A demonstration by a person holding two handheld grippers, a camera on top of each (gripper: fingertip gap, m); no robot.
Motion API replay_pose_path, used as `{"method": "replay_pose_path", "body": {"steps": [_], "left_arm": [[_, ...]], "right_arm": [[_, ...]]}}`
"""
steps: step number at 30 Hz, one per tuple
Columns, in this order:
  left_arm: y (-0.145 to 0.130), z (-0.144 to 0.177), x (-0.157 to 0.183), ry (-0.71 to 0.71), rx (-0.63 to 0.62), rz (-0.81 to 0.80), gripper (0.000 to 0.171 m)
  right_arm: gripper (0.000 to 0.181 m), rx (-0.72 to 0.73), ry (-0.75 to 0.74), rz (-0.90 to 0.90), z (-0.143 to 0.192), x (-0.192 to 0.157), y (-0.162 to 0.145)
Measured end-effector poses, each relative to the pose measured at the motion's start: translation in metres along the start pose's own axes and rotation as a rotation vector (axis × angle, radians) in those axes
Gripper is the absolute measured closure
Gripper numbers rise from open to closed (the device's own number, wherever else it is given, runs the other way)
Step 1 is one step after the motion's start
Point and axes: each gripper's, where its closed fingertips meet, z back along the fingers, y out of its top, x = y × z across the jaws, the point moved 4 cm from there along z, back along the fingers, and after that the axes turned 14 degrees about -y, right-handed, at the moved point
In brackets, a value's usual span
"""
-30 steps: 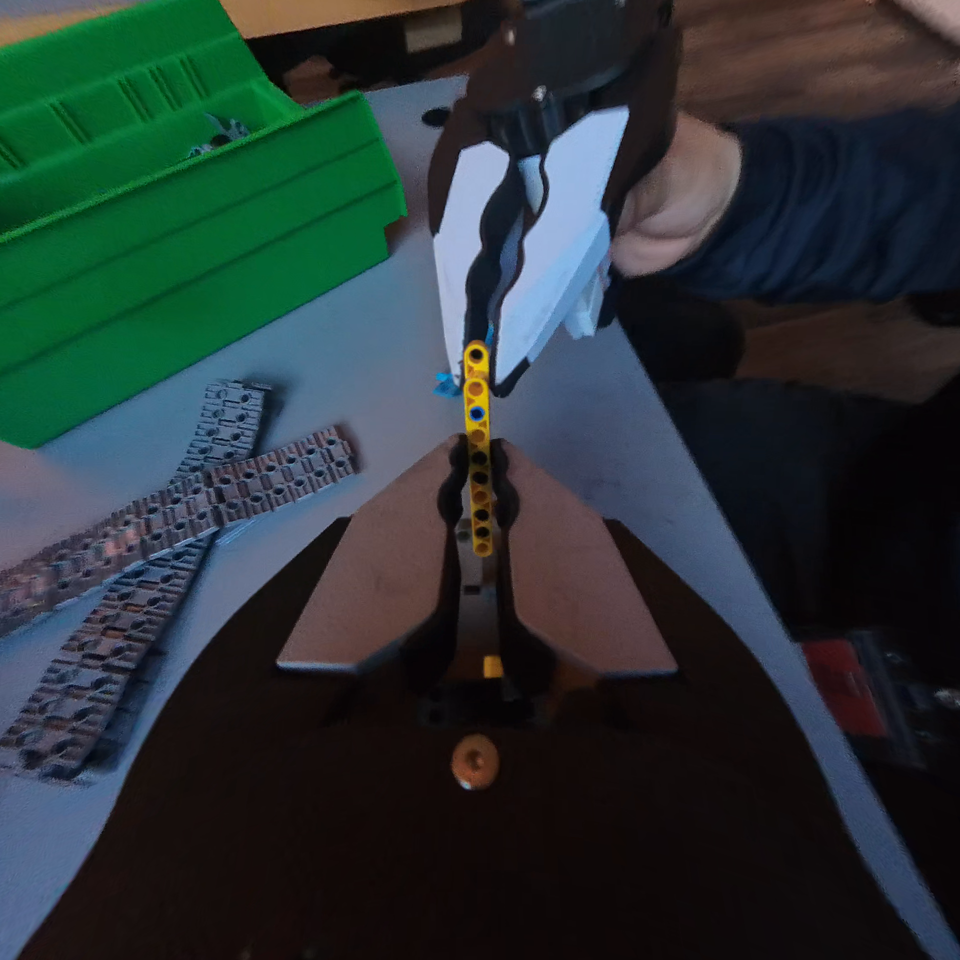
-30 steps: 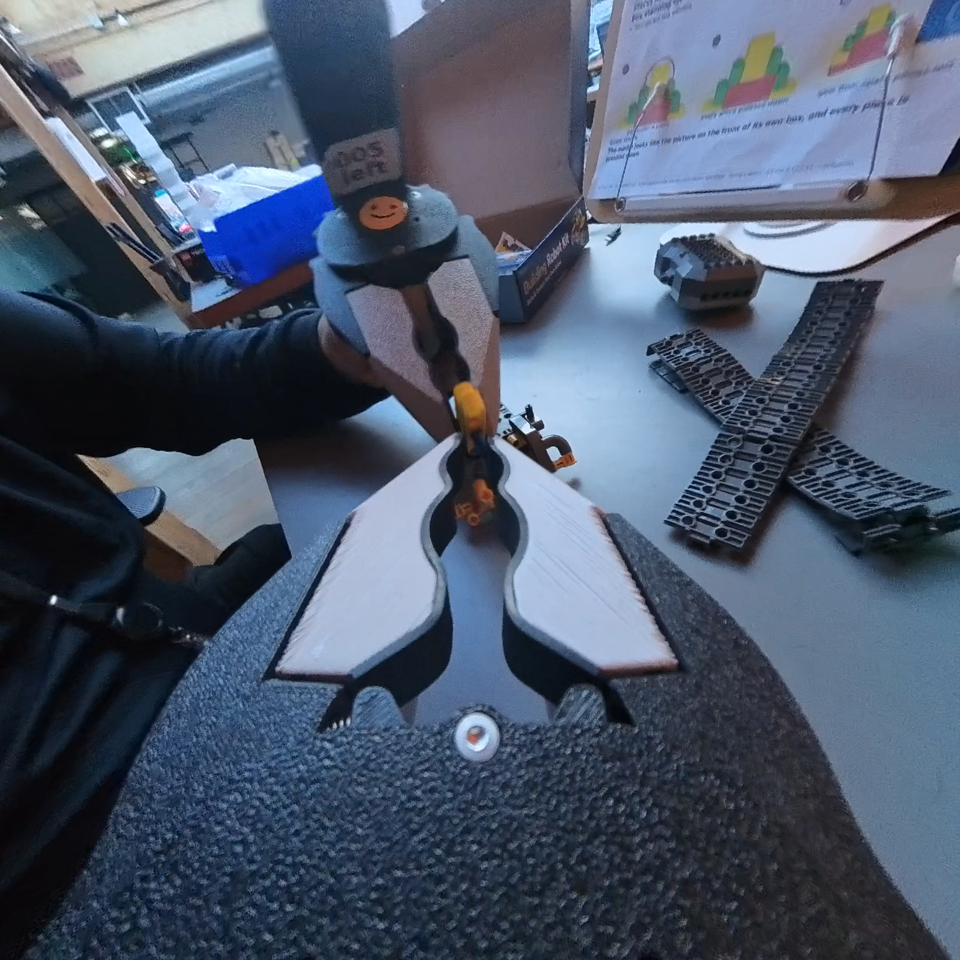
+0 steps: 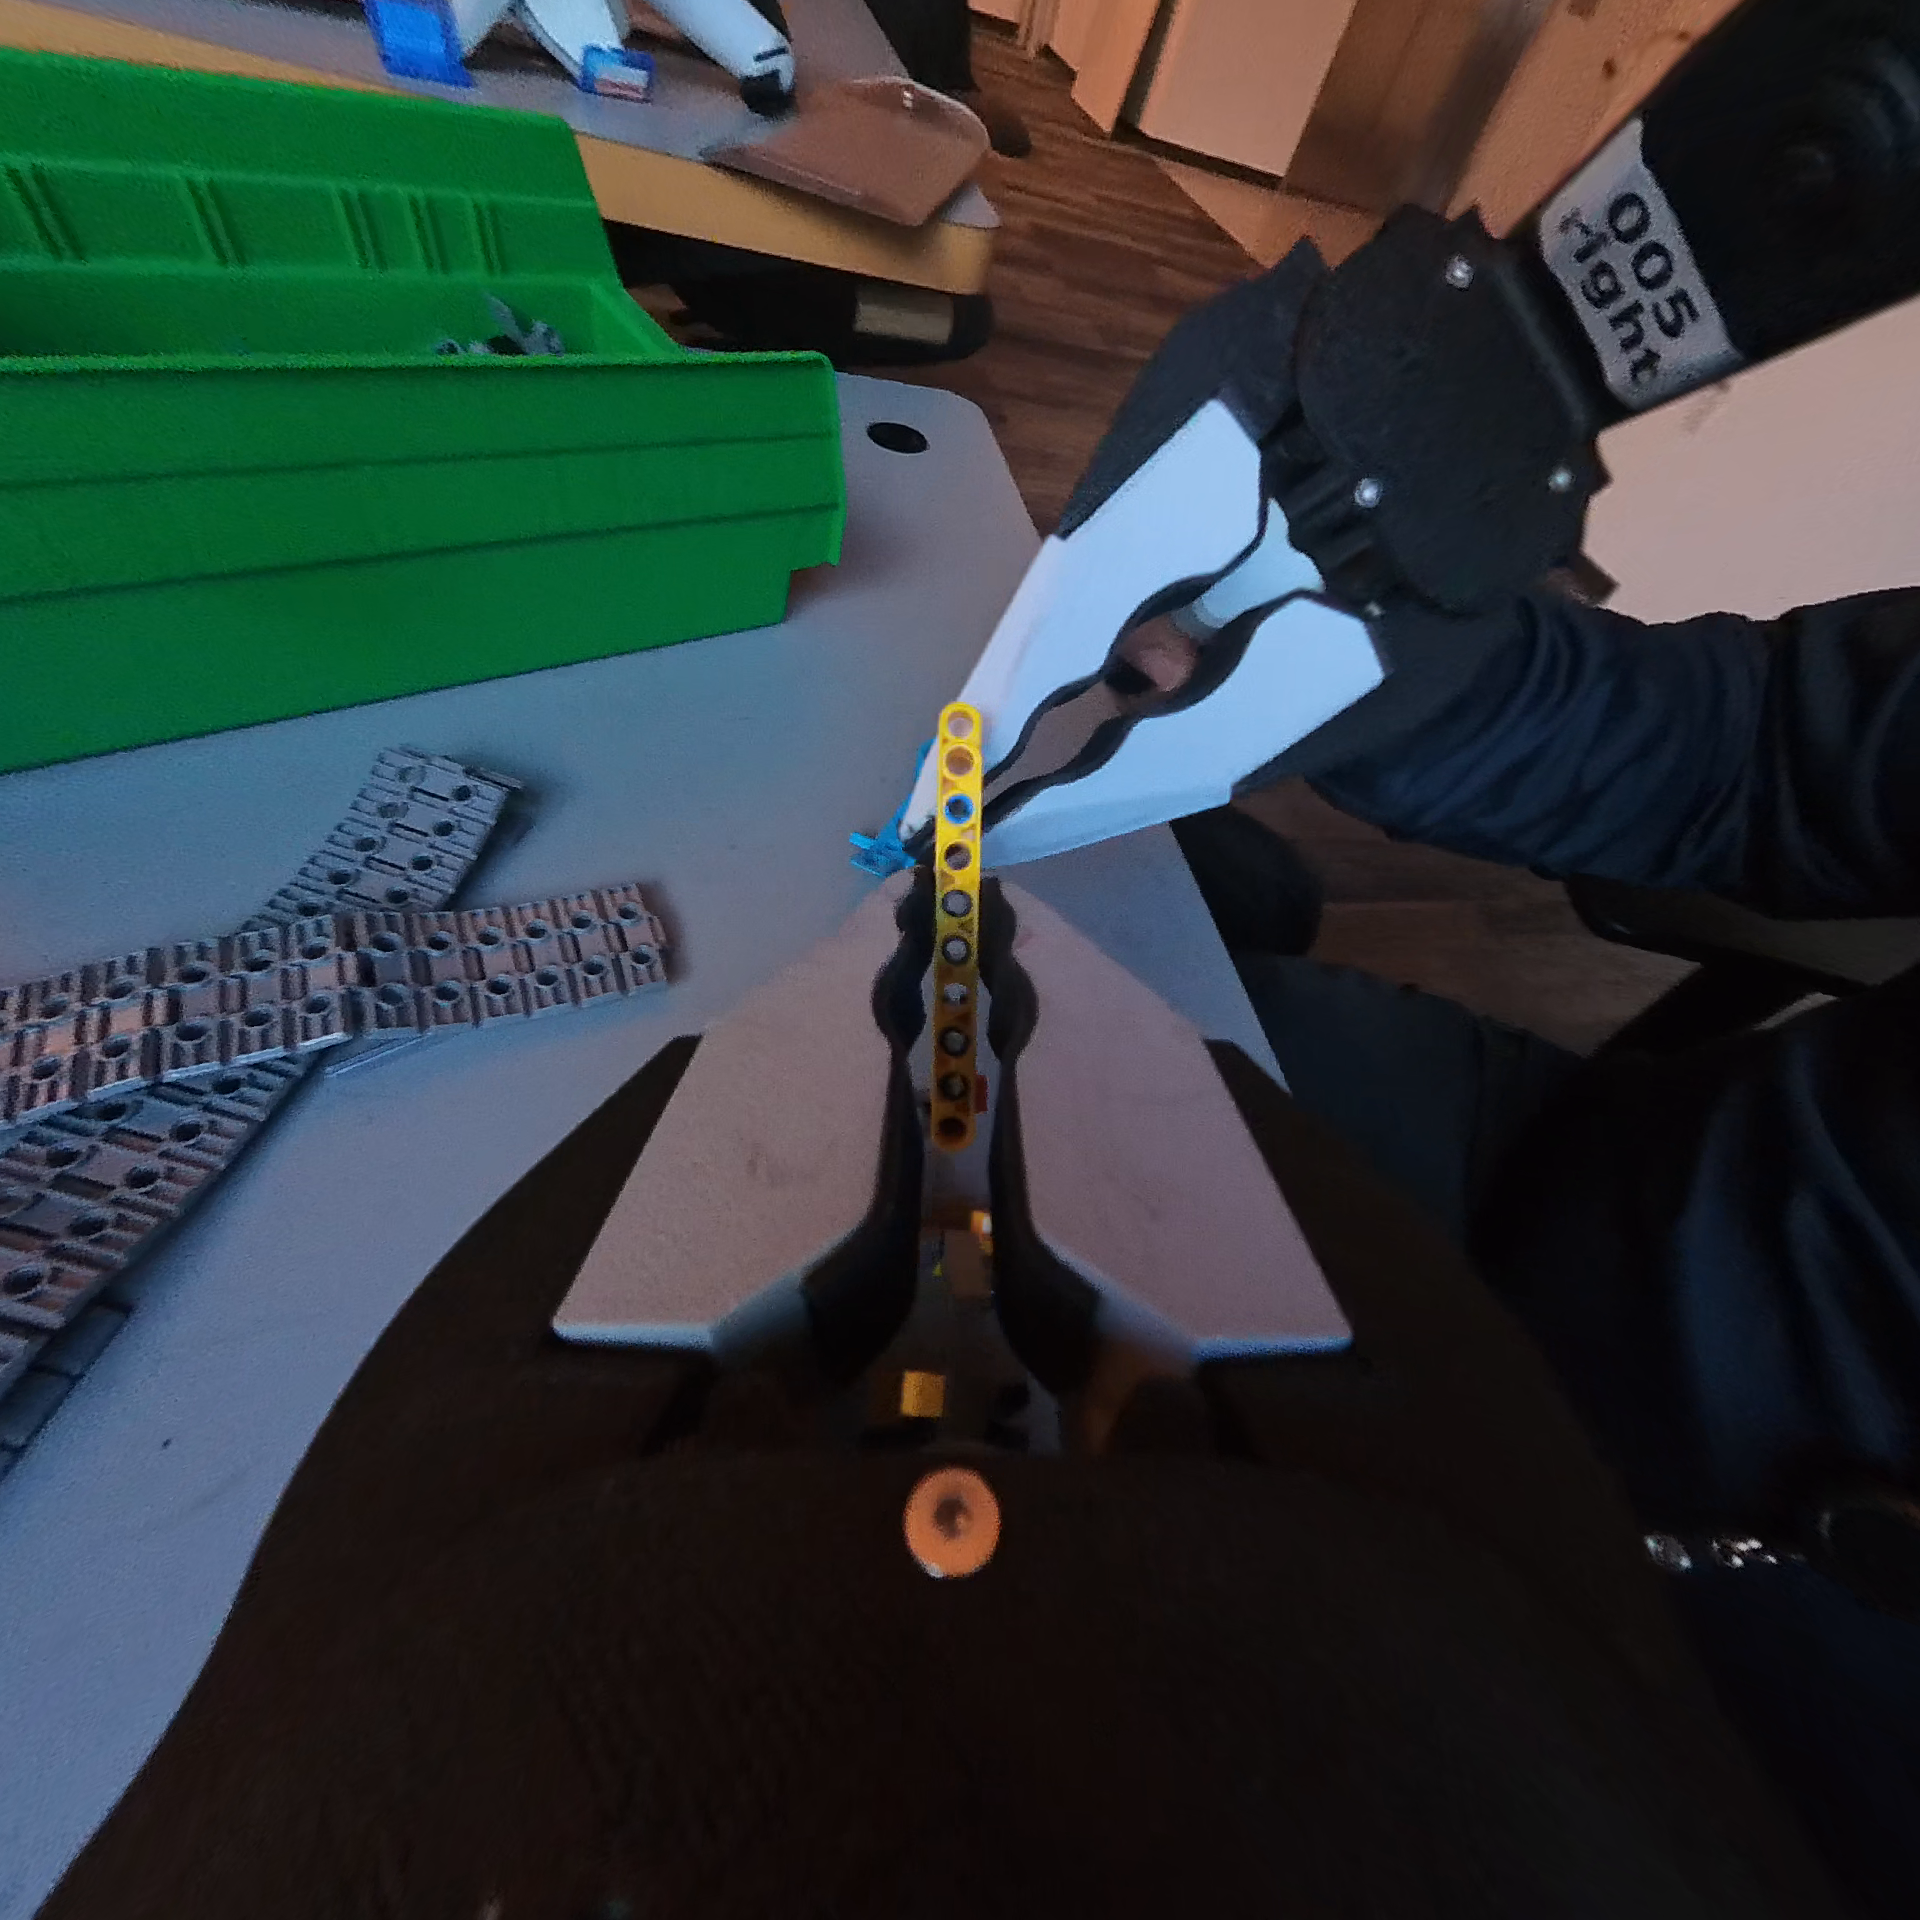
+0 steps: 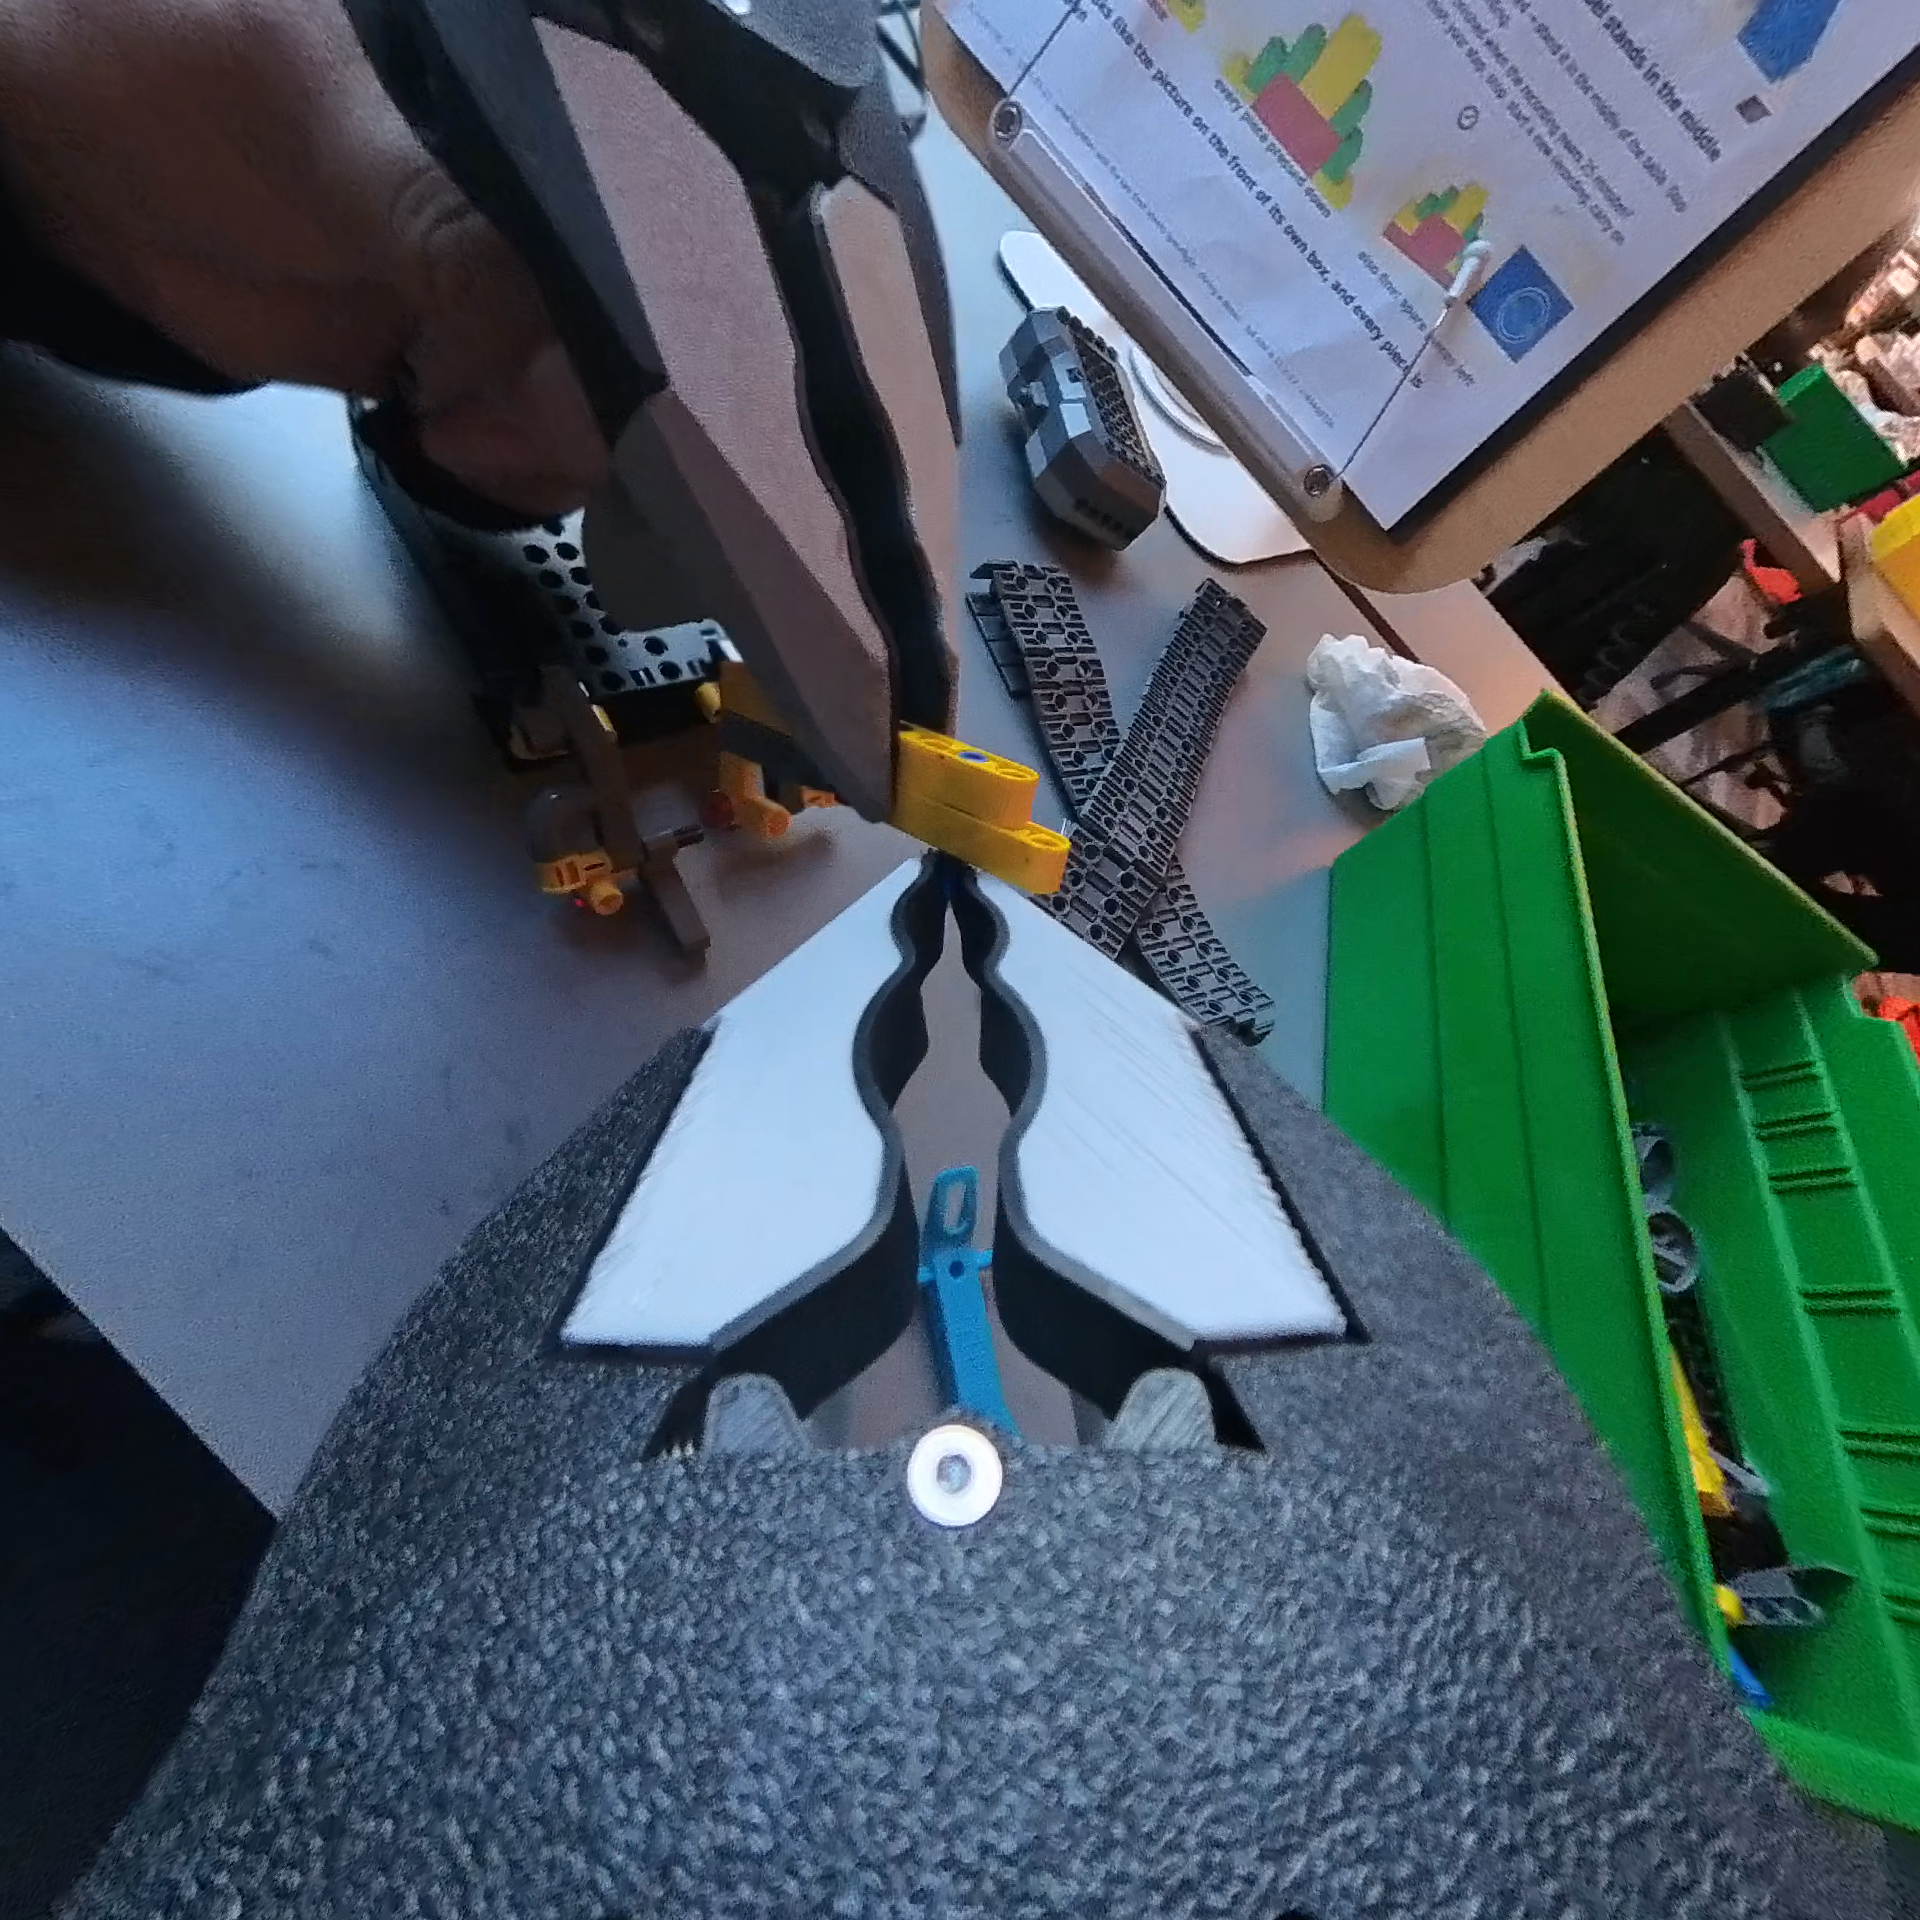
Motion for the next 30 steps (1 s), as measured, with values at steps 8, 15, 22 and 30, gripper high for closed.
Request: {"method": "replay_pose_path", "body": {"steps": [8, 15, 22, 30], "left_arm": [[0.009, 0.005, 0.0, 0.04, 0.134, -0.008, 0.166], [0.014, 0.009, 0.0, 0.028, 0.202, 0.02, 0.166], [0.013, 0.007, 0.001, 0.052, 0.188, -0.004, 0.166], [0.01, 0.004, -0.001, 0.124, 0.129, -0.057, 0.166]], "right_arm": [[0.181, 0.049, 0.036, -0.258, -0.001, 0.002, 0.001], [0.181, 0.06, 0.026, -0.248, -0.001, 0.003, 0.005], [0.181, 0.053, 0.001, -0.224, -0.001, 0.002, 0.002], [0.18, 0.006, -0.001, -0.217, -0.004, 0.002, -0.003]]}}
